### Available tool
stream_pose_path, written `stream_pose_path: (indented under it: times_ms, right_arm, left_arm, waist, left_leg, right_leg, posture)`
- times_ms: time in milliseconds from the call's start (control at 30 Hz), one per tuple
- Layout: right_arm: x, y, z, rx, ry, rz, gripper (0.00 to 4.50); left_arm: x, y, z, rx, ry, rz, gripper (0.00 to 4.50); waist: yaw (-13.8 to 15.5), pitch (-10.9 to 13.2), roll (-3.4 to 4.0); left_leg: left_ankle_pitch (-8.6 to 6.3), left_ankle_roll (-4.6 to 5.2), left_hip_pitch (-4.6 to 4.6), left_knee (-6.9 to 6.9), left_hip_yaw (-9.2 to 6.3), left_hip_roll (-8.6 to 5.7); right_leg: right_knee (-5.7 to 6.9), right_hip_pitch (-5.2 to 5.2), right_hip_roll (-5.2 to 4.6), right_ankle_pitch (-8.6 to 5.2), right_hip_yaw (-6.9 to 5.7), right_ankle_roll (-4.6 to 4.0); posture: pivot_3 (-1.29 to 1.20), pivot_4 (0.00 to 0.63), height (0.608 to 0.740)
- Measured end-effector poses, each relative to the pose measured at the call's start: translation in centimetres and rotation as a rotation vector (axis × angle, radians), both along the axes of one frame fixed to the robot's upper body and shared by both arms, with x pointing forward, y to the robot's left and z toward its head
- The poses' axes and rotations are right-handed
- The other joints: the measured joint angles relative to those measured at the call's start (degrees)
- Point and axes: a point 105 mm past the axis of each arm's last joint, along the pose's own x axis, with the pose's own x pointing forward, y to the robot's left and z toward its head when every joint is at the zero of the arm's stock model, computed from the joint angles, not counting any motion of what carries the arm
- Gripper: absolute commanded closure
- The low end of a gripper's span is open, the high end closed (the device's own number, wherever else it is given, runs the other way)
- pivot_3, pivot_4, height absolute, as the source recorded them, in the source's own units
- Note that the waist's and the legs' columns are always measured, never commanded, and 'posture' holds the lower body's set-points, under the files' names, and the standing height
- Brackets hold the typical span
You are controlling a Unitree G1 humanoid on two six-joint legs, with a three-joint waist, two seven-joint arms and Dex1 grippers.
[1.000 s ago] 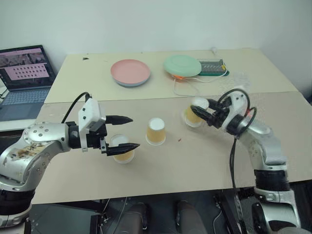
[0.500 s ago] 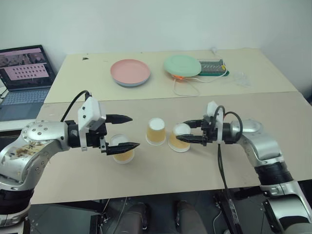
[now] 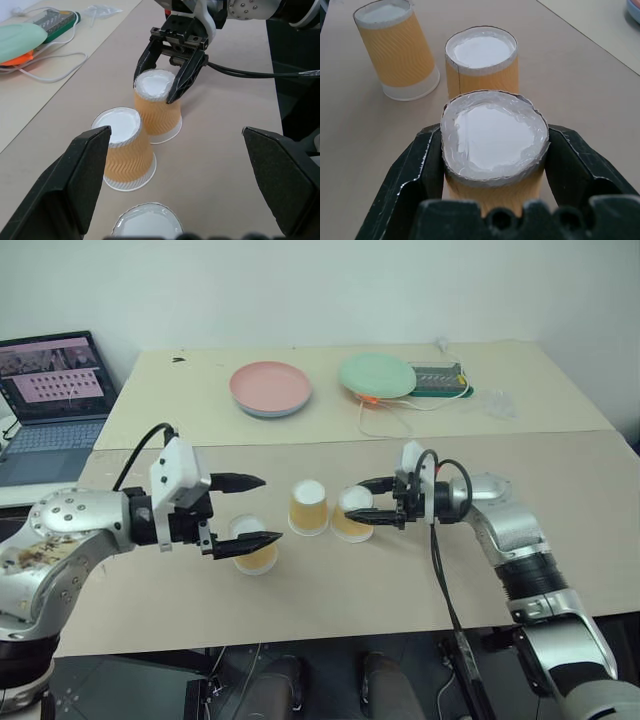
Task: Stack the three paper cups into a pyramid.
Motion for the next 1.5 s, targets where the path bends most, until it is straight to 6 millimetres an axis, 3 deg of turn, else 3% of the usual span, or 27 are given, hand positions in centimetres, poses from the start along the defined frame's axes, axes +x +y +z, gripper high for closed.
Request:
stream_pose_path:
  times_ms: [400, 567, 833, 900, 1033, 1167, 1267, 1367, 1500]
  right_arm:
    - [0.6, 0.1, 0.2, -0.021, -0.035, -0.007, 1.65]
    - [1.0, -0.1, 0.0, -0.042, -0.038, -0.034, 0.10]
    - [1.2, 0.0, -0.2, -0.038, -0.035, -0.046, 0.10]
    - [1.0, -0.2, 0.5, -0.030, -0.052, -0.045, 0.10]
    - [0.8, -1.7, 3.7, 0.007, -0.137, -0.080, 0.10]
    - [-0.6, -2.2, 7.6, 0.092, -0.206, -0.090, 0.10]
    - [-3.2, -2.2, 10.2, 0.129, -0.263, -0.064, 0.10]
    - [-5.5, -1.5, 8.9, 0.083, -0.232, -0.031, 0.10]
    - [-6.1, -1.6, 7.3, 0.065, -0.157, -0.060, 0.10]
  left_arm:
    - [0.0, 0.1, 0.0, 0.003, 0.008, 0.002, 0.00]
    - [0.0, 0.1, 0.0, 0.004, 0.008, 0.003, 0.00]
    - [0.1, 0.2, -0.1, 0.002, 0.007, 0.020, 0.00]
    - [0.1, 0.3, -0.2, 0.000, 0.008, 0.037, 0.00]
    - [0.2, 0.9, -0.1, -0.009, -0.012, 0.094, 0.00]
    - [0.2, 2.2, 0.2, -0.055, -0.042, 0.222, 0.00]
    - [0.1, 2.8, -1.2, -0.143, -0.027, 0.380, 0.00]
    - [-0.6, 2.4, -1.7, -0.193, -0.042, 0.483, 0.00]
    - [-1.6, 2.1, -2.6, -0.192, -0.030, 0.548, 0.00]
  waist:
    - [-0.01, 0.00, 0.00]
    - [-0.01, 0.00, 0.00]
    - [-0.05, 0.00, 0.00]
    - [-0.04, 0.01, 0.01]
    - [0.02, 0.01, 0.01]
    - [-0.05, 0.03, 0.04]
    - [0.18, 0.00, -0.02]
    - [0.54, -0.05, -0.23]
    - [0.90, -0.05, -0.23]
  left_leg:
    - [0.00, -0.01, 0.09, 0.00, 0.00, 0.00]
    - [0.00, -0.01, 0.08, 0.00, 0.00, 0.00]
    - [0.00, -0.01, 0.07, -0.01, 0.00, 0.00]
    - [0.00, -0.01, 0.04, -0.01, 0.00, 0.00]
    - [-0.01, 0.00, 0.02, -0.01, 0.00, 0.00]
    - [-0.01, 0.00, -0.02, -0.04, 0.00, 0.01]
    - [-0.04, 0.03, -0.02, -0.08, -0.03, 0.04]
    - [-0.04, 0.02, -0.03, -0.04, -0.04, 0.07]
    - [-0.03, -0.01, -0.04, 0.03, 0.03, 0.03]
  right_leg:
    - [0.01, 0.05, 0.00, 0.00, 0.01, 0.00]
    - [0.01, 0.04, 0.00, 0.00, 0.01, 0.00]
    - [0.02, 0.02, 0.00, 0.01, 0.01, -0.01]
    - [0.03, 0.00, 0.00, 0.01, 0.01, -0.01]
    - [0.00, -0.01, 0.00, 0.00, 0.01, -0.01]
    - [0.01, -0.05, -0.05, 0.00, 0.06, -0.01]
    - [-0.02, 0.00, -0.07, -0.01, 0.02, 0.00]
    - [-0.07, 0.06, -0.10, 0.00, -0.01, 0.00]
    - [-0.07, 0.07, -0.12, -0.05, 0.03, 0.15]
  posture:
    - [0.00, 0.150, 0.718]
    - [0.00, 0.150, 0.718]
    - [0.00, 0.150, 0.718]
    - [0.00, 0.150, 0.718]
    - [0.00, 0.150, 0.718]
    - [0.00, 0.150, 0.718]
    - [0.00, 0.150, 0.718]
    - [0.00, 0.150, 0.718]
    - [0.00, 0.150, 0.718]
